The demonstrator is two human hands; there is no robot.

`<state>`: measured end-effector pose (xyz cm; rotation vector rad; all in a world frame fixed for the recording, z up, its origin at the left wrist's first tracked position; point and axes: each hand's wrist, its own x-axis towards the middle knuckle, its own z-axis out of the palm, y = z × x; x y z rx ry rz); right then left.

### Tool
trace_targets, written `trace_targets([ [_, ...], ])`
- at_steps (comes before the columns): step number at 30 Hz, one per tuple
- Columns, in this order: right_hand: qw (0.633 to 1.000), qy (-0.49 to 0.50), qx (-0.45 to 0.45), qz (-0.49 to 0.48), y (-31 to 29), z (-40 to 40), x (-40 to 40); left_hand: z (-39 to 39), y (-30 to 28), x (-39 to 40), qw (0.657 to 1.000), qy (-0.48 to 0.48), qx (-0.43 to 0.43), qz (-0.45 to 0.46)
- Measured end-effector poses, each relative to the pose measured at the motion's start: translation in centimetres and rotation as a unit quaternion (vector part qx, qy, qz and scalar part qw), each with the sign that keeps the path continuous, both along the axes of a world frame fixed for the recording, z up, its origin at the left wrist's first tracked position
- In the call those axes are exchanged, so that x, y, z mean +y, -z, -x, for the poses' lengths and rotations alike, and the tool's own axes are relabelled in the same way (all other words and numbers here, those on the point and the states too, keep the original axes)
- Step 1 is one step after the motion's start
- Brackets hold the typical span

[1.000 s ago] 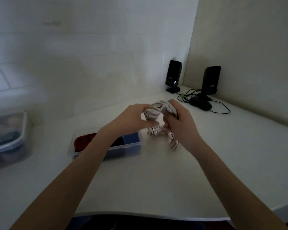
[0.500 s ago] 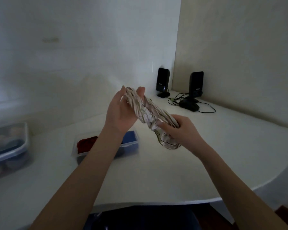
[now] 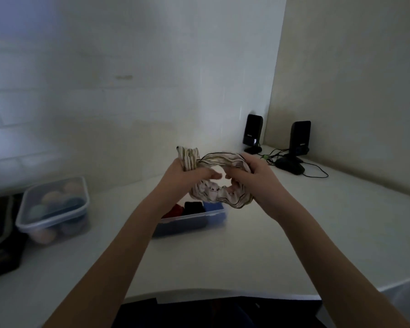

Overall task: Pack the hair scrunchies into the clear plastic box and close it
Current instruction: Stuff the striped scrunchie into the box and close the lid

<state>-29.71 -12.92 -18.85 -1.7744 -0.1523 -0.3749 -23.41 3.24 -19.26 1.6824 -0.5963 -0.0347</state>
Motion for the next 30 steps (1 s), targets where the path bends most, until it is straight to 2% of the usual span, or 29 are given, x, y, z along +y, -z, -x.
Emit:
trace_targets([
  [2,0.998,-0.031,0.046,-0.014,-0.1,-1.1,0.8,-0.1,-0.2,1.2,0.987,0.132,0.065,0.066],
  [4,0.989,-0.107,0.103,-0.018,-0.3,-1.8,1.8,0.0,-0.1,1.9,0.941,0.268,0.167,0.12],
  [6,0.969,-0.191,0.146,-0.051,-0.4,-2.2,2.9,-0.5,0.2,2.3,0.9,0.343,0.231,0.137],
  [8,0.966,-0.205,0.141,-0.075,-0.2,-2.8,3.6,-1.1,0.5,3.0,0.874,0.387,0.256,0.141],
  [9,0.972,-0.179,0.125,-0.087,-0.1,-3.2,3.7,-1.3,0.6,3.4,0.876,0.379,0.262,0.141],
  [12,0.98,-0.095,0.096,-0.147,-0.1,-4.2,2.6,-2.8,1.3,4.4,0.95,0.195,0.215,0.115],
  [16,0.983,-0.078,0.083,-0.142,0.2,-5.2,1.6,-4.4,1.6,4.2,0.974,0.092,0.171,0.112],
  [20,0.998,0.048,0.036,0.025,1.0,-6.3,0.4,-5.0,2.1,3.1,0.993,0.05,0.098,0.042],
  [23,0.981,0.039,0.098,0.165,2.0,-6.1,-0.7,-4.9,2.6,3.0,0.997,0.044,0.044,-0.054],
  [28,0.905,-0.017,0.114,0.41,3.2,-7.0,-0.2,-4.4,3.3,3.9,0.976,0.018,-0.011,-0.217],
  [30,0.856,-0.017,0.127,0.502,3.1,-7.2,0.0,-4.7,3.4,4.3,0.949,0.009,-0.066,-0.307],
])
